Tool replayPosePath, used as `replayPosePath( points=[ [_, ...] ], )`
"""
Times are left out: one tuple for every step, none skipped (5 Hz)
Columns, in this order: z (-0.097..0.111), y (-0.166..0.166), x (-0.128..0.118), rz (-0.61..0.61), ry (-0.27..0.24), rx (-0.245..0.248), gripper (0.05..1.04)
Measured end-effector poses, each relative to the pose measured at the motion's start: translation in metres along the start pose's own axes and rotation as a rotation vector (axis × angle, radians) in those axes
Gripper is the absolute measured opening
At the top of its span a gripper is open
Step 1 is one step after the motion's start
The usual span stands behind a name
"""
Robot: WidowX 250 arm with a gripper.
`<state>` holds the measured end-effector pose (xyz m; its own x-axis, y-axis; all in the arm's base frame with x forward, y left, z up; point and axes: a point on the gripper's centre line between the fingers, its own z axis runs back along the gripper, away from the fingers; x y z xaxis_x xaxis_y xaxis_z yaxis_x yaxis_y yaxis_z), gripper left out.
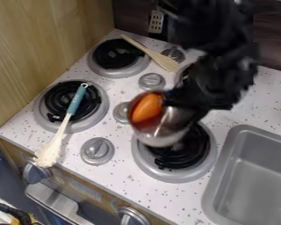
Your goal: Grabbing the pot and moving it to the right burner
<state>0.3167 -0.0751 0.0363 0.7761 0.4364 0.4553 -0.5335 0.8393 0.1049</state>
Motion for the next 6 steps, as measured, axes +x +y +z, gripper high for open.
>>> replayPosePath(
  points=[
    [-0.011,-0.008,-0.005,0.112,-0.006,0.044,0.083],
    [-0.017,-0.013,-0.008,0.124,0.003,0.032,0.083],
    [-0.02,-0.015,-0.008,0.131,0.003,0.026,0.083],
    [-0.021,-0.015,-0.007,0.175,-0.017,0.048,0.115],
    [-0.021,-0.019,-0.005,0.215,-0.029,0.02,0.303],
    [-0.018,-0.022,-0.003,0.221,-0.022,0.016,0.623]
  ],
)
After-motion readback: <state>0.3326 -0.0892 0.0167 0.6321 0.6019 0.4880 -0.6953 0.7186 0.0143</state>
